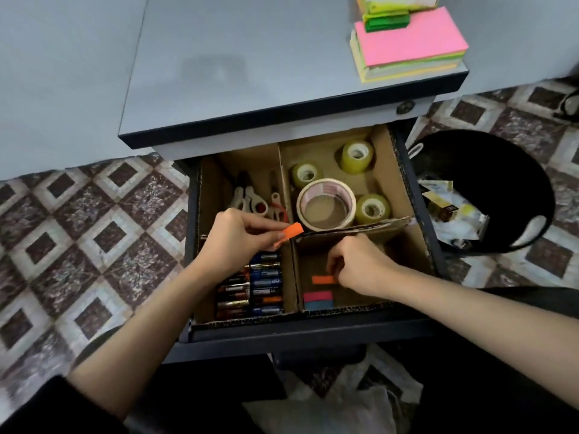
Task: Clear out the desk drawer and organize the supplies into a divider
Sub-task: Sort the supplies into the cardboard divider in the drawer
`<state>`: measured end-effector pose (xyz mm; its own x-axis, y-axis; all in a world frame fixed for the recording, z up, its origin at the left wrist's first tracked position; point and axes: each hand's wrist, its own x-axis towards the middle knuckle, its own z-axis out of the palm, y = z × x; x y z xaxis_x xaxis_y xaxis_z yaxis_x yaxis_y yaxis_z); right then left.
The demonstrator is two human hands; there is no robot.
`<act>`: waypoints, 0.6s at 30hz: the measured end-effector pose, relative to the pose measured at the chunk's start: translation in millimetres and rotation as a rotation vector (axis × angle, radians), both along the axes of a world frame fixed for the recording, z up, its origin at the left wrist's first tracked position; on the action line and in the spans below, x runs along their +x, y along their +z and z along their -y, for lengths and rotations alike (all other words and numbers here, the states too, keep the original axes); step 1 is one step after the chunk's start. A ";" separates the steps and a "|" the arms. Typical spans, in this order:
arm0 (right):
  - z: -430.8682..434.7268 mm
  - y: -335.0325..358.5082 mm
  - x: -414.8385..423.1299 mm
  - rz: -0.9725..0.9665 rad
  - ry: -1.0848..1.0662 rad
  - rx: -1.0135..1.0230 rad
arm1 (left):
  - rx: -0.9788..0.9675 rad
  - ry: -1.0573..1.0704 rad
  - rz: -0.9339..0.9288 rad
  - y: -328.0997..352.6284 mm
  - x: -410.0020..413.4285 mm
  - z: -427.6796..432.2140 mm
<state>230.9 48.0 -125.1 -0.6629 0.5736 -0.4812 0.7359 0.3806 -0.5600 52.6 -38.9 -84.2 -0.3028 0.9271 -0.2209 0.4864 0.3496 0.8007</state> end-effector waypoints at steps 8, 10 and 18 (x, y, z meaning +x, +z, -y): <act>2.5 -25.9 -11.3 -0.020 -0.009 -0.061 | -0.001 0.024 0.049 -1.4 -1.7 -0.6; 3.4 -26.4 -10.6 -0.012 -0.018 -0.050 | -0.006 0.024 0.063 0.1 -1.2 -0.4; 2.7 -30.9 -10.0 0.006 -0.004 -0.063 | -0.024 0.053 0.066 -2.7 -1.3 -0.8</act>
<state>220.9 45.3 -156.0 -0.6579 0.5446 -0.5202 0.7405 0.3418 -0.5787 51.3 -38.1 -86.9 -0.3352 0.9045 -0.2637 0.4134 0.3927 0.8215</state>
